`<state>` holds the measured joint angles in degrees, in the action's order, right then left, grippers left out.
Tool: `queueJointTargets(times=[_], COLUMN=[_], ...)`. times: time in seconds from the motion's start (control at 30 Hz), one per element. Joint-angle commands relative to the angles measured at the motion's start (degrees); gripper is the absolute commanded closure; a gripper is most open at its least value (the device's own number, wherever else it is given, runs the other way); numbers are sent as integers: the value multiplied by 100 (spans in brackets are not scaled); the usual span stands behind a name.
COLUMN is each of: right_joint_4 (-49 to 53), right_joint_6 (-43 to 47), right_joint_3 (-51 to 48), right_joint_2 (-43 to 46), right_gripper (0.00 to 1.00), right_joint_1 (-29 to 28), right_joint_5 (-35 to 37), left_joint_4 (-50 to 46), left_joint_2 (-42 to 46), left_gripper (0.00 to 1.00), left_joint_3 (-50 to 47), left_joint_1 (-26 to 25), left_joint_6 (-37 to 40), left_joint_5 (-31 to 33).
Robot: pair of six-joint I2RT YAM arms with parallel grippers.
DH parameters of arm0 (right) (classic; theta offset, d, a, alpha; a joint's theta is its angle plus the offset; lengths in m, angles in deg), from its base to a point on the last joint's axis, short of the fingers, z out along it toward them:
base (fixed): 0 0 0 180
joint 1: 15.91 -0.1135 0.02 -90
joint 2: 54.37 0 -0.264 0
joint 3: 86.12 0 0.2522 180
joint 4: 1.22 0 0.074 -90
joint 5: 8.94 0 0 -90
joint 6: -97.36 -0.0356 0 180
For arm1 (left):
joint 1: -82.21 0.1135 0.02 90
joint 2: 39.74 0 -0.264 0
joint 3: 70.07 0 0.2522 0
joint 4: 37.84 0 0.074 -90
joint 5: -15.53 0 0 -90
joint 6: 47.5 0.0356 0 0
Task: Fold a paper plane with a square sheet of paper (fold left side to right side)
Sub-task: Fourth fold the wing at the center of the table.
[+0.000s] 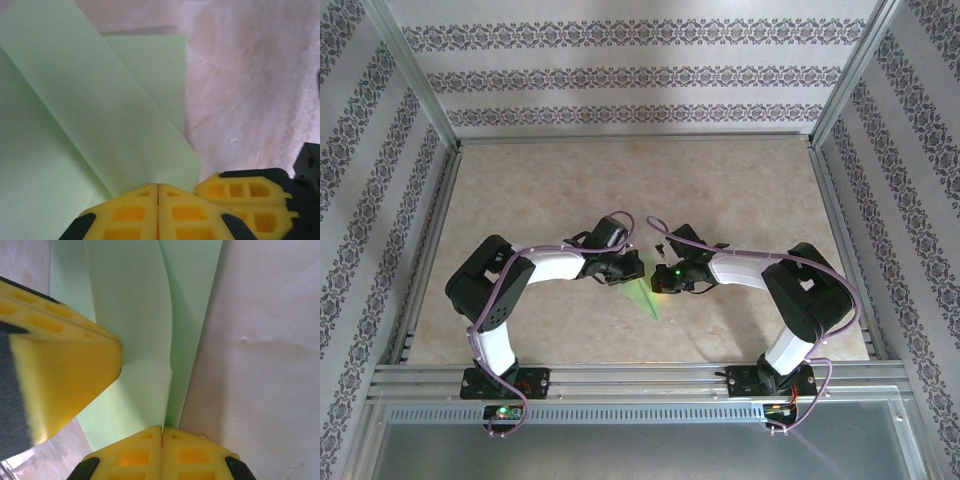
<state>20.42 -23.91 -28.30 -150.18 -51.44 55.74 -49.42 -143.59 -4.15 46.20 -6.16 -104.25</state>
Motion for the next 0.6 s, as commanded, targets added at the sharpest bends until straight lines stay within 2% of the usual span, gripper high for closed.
queueJointTargets(times=[0.0,0.33,0.57], right_joint_4=[529,640,611], right_joint_6=[121,171,125], right_joint_3=[-81,-20,37], right_joint_2=[-260,-298,-233], right_gripper=[100,100,99], right_joint_1=[-84,-83,-57], right_joint_5=[396,449,367], left_joint_4=[-25,-738,-856], left_joint_2=[-154,-213,-243], left_gripper=[92,92,93], left_joint_3=[176,320,224], left_joint_1=[-38,-38,-38], left_joint_6=[-61,-49,-145], left_joint_5=[69,409,458])
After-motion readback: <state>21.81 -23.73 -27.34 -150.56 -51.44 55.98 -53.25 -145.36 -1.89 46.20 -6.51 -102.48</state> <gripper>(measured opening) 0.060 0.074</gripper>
